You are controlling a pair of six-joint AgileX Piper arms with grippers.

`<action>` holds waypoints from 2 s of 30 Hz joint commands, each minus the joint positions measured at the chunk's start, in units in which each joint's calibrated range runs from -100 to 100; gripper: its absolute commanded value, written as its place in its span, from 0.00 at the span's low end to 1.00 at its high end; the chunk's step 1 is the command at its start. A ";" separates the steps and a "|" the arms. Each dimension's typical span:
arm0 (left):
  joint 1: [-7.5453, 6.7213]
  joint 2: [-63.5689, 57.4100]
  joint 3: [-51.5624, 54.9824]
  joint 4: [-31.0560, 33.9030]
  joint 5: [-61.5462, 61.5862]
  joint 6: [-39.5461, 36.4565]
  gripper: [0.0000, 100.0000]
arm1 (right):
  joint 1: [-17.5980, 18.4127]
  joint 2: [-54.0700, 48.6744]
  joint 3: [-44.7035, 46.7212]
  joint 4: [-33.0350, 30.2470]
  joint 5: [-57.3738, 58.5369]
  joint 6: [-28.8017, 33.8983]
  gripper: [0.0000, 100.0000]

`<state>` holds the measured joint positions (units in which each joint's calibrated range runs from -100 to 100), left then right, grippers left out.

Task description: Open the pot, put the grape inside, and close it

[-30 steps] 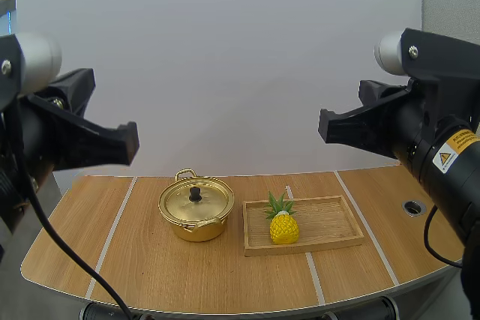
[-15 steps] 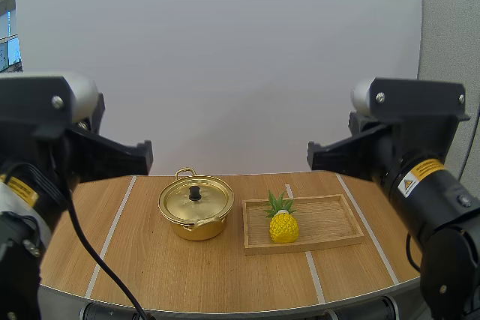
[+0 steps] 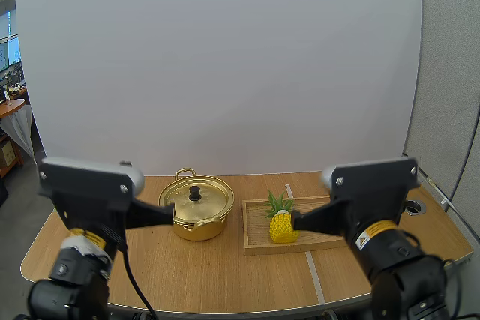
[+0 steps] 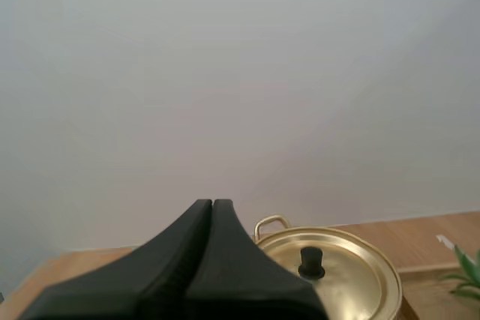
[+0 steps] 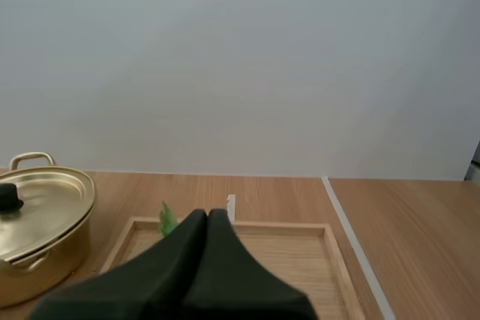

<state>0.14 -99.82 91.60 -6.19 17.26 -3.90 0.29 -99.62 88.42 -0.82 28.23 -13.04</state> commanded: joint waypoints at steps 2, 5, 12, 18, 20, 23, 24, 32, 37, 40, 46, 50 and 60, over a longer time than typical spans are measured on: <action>-0.20 -0.18 8.26 0.36 -6.35 -0.16 0.00 | -0.23 -0.38 9.89 -0.22 -6.49 0.00 0.00; -0.20 -0.18 8.40 0.36 -3.07 -1.93 0.00 | -0.23 -0.38 11.58 -0.22 -6.49 0.00 0.00; -0.14 -0.18 8.40 0.25 6.37 -6.72 0.00 | -0.23 -0.38 11.58 -0.22 1.27 0.00 0.00; -0.13 -0.18 8.40 0.25 13.76 -6.72 0.00 | -0.50 -0.38 11.58 -0.22 2.90 0.00 0.00; -0.13 -0.18 8.40 0.25 13.76 -6.72 0.00 | -0.63 -0.38 11.58 -0.22 2.90 0.00 0.00; -0.13 -0.18 8.40 0.25 13.76 -6.72 0.00 | -0.71 -0.38 11.58 -0.22 2.90 0.00 0.00; -0.13 -0.18 8.40 0.25 13.76 -6.72 0.00 | -0.71 -0.38 11.58 -0.22 2.90 0.00 0.00; -0.13 -0.18 8.40 0.25 12.15 -6.72 0.00 | -0.71 -0.38 11.58 -0.22 2.90 0.00 0.00; -0.13 -0.18 8.40 0.25 12.15 -6.72 0.00 | -0.71 -0.38 11.58 -0.22 2.90 0.00 0.00; -0.13 -0.18 8.40 0.25 12.15 -6.72 0.00 | -0.71 -0.38 11.58 -0.22 2.90 0.00 0.00; -0.13 -0.18 8.40 0.25 12.15 -6.72 0.00 | -0.70 -0.38 11.58 -0.22 2.90 0.00 0.00; -0.13 -0.18 8.40 0.25 12.15 -6.72 0.00 | -0.70 -0.38 11.58 -0.22 2.90 0.00 0.00; -0.13 -0.18 8.40 0.25 12.15 -6.72 0.00 | -0.70 -0.38 11.58 -0.22 2.90 0.00 0.00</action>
<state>0.14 -99.82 99.91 -6.19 31.18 -10.12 -0.19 -99.67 100.00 -0.82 31.18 -13.04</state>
